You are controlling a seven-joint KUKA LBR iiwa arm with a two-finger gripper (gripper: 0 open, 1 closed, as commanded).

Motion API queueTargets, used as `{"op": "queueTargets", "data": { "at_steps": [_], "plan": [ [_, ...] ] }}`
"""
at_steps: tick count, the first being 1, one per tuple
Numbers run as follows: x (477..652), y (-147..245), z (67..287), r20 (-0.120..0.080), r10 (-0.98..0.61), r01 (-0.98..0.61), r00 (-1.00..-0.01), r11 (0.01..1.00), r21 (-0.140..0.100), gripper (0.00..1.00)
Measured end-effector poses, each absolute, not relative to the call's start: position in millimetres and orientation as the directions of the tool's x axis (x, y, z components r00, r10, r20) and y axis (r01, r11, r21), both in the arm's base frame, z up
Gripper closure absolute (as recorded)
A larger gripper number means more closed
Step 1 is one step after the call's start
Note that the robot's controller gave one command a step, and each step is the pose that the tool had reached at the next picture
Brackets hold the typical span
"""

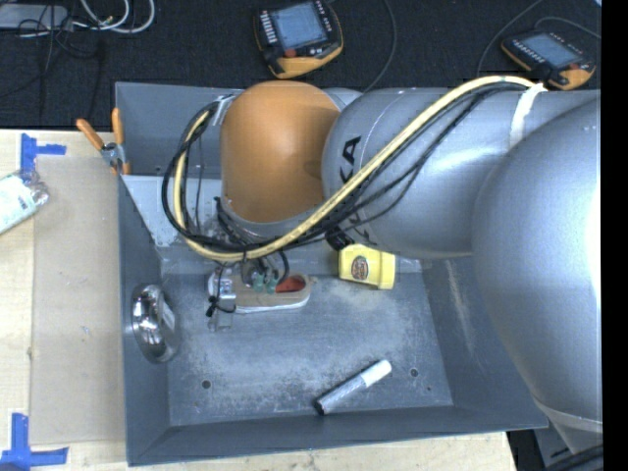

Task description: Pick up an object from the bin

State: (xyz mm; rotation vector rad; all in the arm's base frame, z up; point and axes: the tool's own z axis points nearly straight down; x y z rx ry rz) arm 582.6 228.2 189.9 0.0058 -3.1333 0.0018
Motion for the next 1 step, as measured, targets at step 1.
{"op": "queueTargets", "data": {
  "at_steps": [1],
  "plan": [
    [584.4,227.1,194.9,0.001,0.001,0.001,-1.0,1.0,0.0,0.0]
  ]
}}
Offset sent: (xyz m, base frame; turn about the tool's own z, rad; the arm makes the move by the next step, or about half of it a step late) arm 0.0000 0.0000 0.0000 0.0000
